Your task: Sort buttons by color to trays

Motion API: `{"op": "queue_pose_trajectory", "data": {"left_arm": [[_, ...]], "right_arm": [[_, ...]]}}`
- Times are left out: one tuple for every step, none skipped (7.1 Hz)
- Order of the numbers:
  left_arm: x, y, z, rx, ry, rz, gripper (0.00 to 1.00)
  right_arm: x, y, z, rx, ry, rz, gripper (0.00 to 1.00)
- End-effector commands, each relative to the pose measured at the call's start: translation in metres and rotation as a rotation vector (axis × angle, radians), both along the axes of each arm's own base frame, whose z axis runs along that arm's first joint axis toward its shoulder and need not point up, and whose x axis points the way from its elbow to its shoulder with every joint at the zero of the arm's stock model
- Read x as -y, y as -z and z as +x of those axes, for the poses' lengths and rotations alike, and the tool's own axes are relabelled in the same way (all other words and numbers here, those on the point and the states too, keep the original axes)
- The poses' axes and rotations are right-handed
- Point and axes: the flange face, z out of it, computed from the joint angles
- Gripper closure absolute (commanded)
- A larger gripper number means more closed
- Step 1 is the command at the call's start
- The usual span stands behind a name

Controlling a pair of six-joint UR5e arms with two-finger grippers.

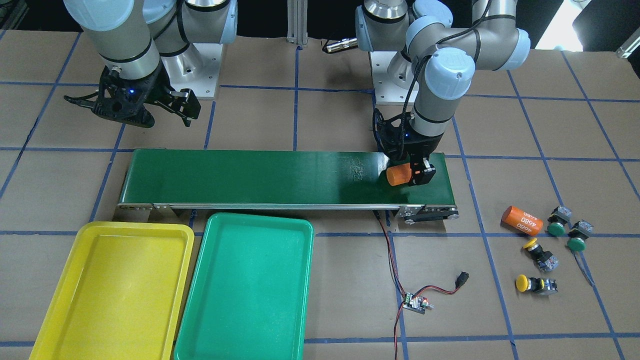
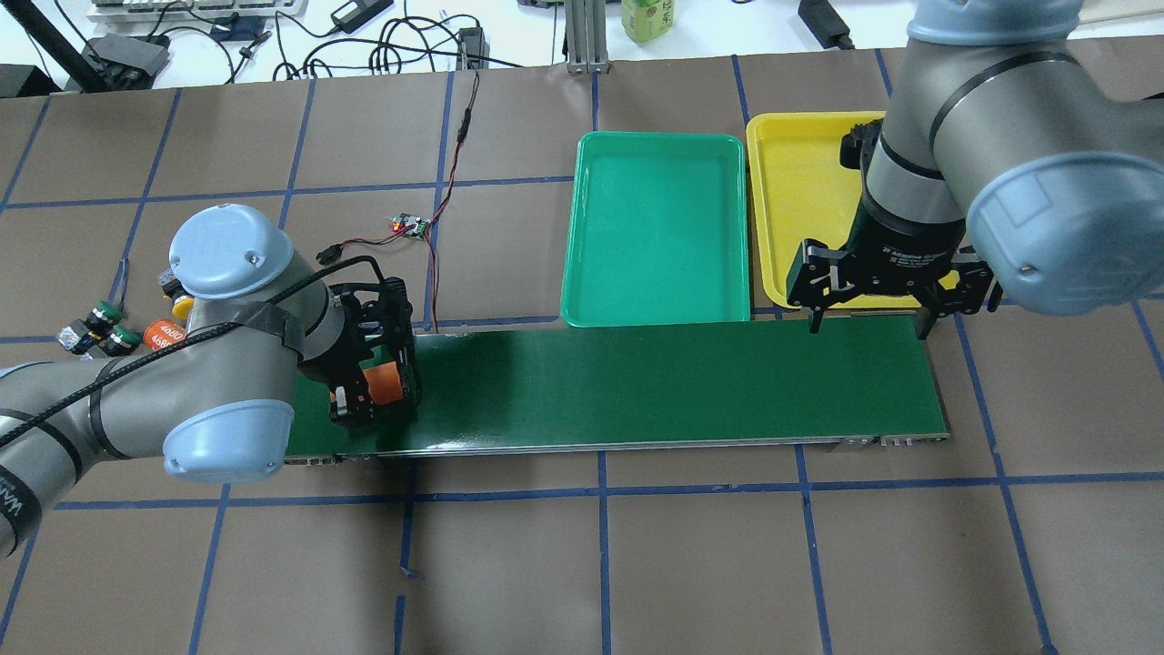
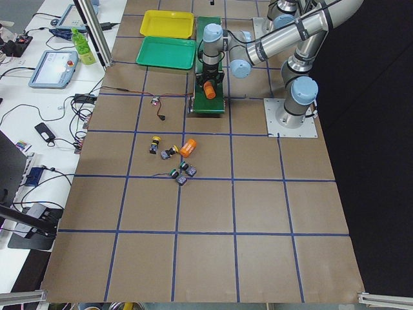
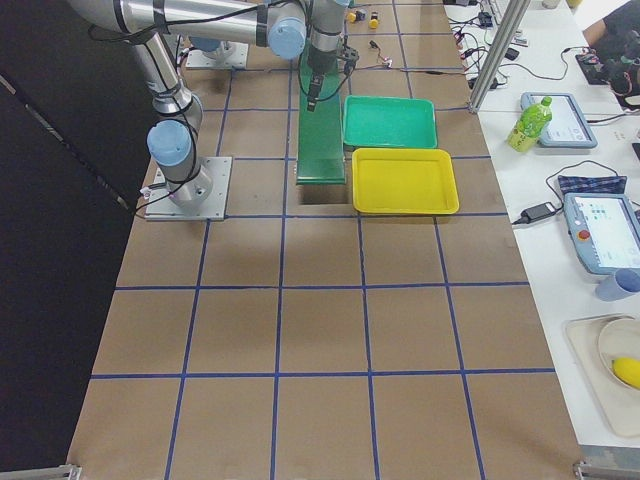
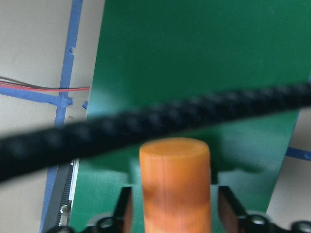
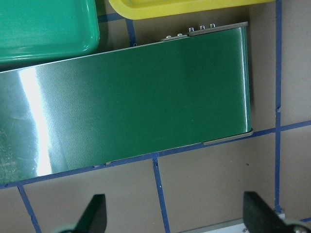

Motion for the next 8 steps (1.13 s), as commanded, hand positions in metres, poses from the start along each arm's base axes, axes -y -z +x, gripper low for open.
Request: {"op": "queue_pose_trajectory", "data": {"left_arm": [[0.002, -0.025, 0.009, -0.005, -0.068, -0.059, 0.00], [0.015, -0.032, 0.046, 0.008, -0.154, -0.059, 0.00], [0.029, -0.021, 0.111, -0.001, -0.306, -0.036, 0.00], [0.044, -0.022, 0.178, -0.004, -0.471, -0.042, 0.00], [0.067, -0.020, 0.213, 0.007, -0.527, -0.036, 0.00], [0.085, -0.013, 0.238, 0.005, -0.657, -0.033, 0.00], [0.093, 0.007, 0.260, 0.000, -0.679, 0.001, 0.00], [0.099, 0.019, 0.270, -0.006, -0.713, 0.014, 0.00]], "right_arm": [[0.000, 0.000, 0.000, -0.003, -0.001, 0.002, 0.00], [-0.001, 0.003, 0.000, -0.002, -0.001, 0.006, 0.00], [-0.002, 0.004, 0.000, -0.002, -0.001, 0.011, 0.00], [-0.003, 0.007, 0.000, -0.002, 0.002, 0.015, 0.00], [-0.003, 0.007, 0.000, -0.002, 0.002, 0.015, 0.00], [-0.003, 0.007, 0.000, -0.002, 0.002, 0.015, 0.00], [-0.004, 0.007, 0.000, -0.003, 0.004, 0.017, 0.00], [-0.005, 0.009, 0.000, -0.004, 0.004, 0.020, 0.00]]}}
